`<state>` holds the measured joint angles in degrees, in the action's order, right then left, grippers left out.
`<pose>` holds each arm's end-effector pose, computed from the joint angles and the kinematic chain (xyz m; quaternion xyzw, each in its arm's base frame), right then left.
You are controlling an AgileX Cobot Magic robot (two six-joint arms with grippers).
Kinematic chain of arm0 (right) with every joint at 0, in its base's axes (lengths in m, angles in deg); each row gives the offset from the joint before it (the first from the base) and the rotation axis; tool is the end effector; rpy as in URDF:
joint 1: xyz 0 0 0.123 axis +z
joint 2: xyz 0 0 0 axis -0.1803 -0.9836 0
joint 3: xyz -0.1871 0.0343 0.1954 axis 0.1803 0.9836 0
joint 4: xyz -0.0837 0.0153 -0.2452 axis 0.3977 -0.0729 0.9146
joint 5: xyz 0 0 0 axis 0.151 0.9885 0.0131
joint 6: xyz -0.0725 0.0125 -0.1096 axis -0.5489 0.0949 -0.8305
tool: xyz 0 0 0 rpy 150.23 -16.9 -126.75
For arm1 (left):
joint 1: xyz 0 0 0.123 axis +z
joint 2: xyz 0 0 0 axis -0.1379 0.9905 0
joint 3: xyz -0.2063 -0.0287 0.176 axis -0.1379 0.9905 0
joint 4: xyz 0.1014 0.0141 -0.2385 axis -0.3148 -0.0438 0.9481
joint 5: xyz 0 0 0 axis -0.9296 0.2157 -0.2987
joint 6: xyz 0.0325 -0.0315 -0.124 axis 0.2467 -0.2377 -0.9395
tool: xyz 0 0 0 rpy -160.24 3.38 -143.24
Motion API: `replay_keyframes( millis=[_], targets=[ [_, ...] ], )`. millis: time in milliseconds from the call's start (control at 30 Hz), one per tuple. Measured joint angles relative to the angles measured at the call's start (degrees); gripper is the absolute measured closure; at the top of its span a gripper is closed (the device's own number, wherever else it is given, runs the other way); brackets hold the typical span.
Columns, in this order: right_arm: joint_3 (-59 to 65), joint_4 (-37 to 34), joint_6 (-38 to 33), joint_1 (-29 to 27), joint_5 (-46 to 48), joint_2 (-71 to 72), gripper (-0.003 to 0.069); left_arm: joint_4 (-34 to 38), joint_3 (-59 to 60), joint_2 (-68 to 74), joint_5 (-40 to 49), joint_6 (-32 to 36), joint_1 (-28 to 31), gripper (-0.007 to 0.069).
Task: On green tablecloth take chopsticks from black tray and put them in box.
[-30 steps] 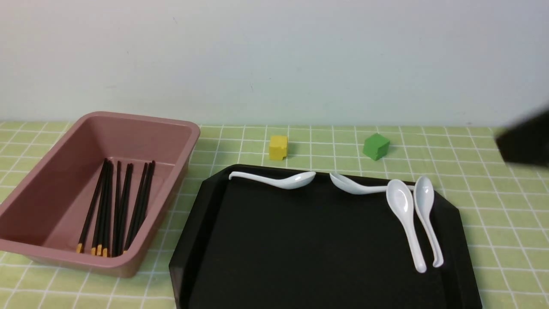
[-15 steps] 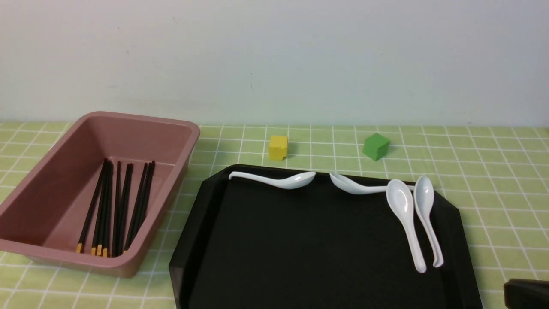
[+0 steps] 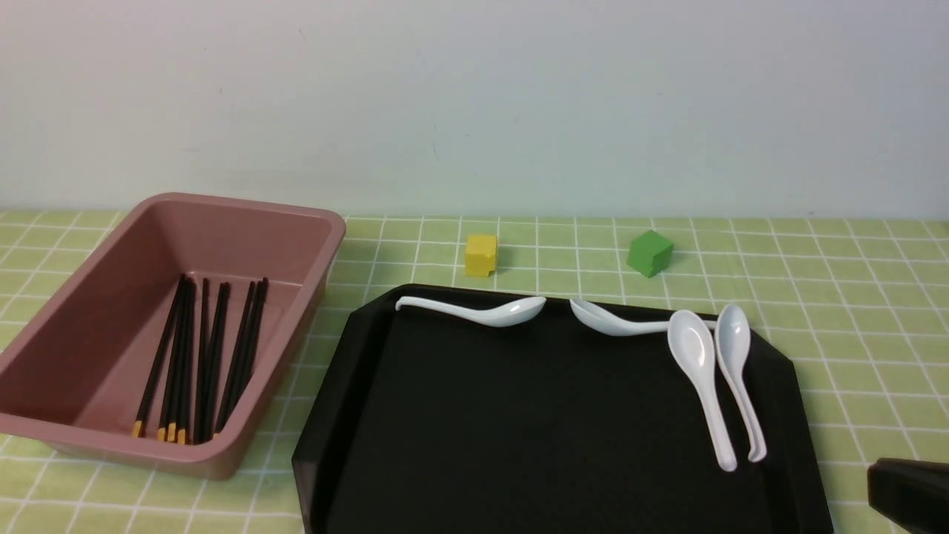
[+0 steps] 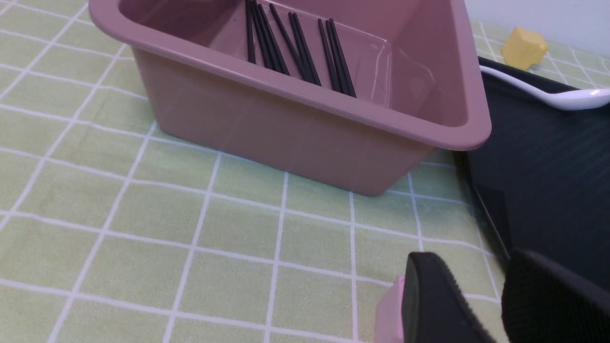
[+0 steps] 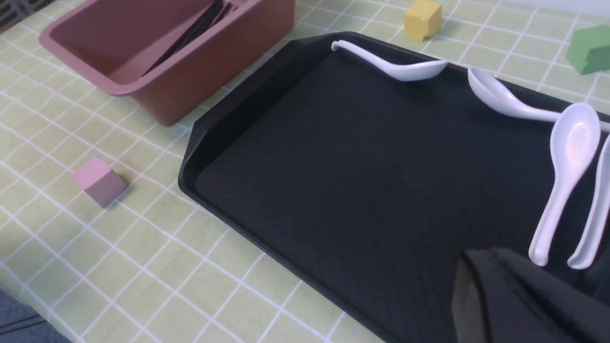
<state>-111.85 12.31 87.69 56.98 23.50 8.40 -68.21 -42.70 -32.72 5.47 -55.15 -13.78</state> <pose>0.1197 0.1004 0.2806 -0.1701 0.8310 0.2352 0.4746 0.1109 -0.0129 0.1562 -0.0794 0.8059 -0.1239 0.5734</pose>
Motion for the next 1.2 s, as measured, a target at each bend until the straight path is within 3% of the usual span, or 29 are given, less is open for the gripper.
replay_keyframes(
  millis=[700, 967, 1200],
  targets=[
    [0.0, 1.3, -0.1, 0.1, -0.8, -0.1, 0.0658, 0.0, 0.0, 0.0, 0.0, 0.0, 0.0, 0.0386],
    [0.0, 0.6, -8.8, -0.6, -2.9, -1.2, 0.0655, 0.0, 0.0, 0.0, 0.0, 0.0, 0.0, 0.0386],
    [1.1, -5.9, -20.0, -14.0, -5.5, 3.2, 0.0650, 0.0, 0.0, 0.0, 0.0, 0.0, 0.0, 0.0386]
  ],
)
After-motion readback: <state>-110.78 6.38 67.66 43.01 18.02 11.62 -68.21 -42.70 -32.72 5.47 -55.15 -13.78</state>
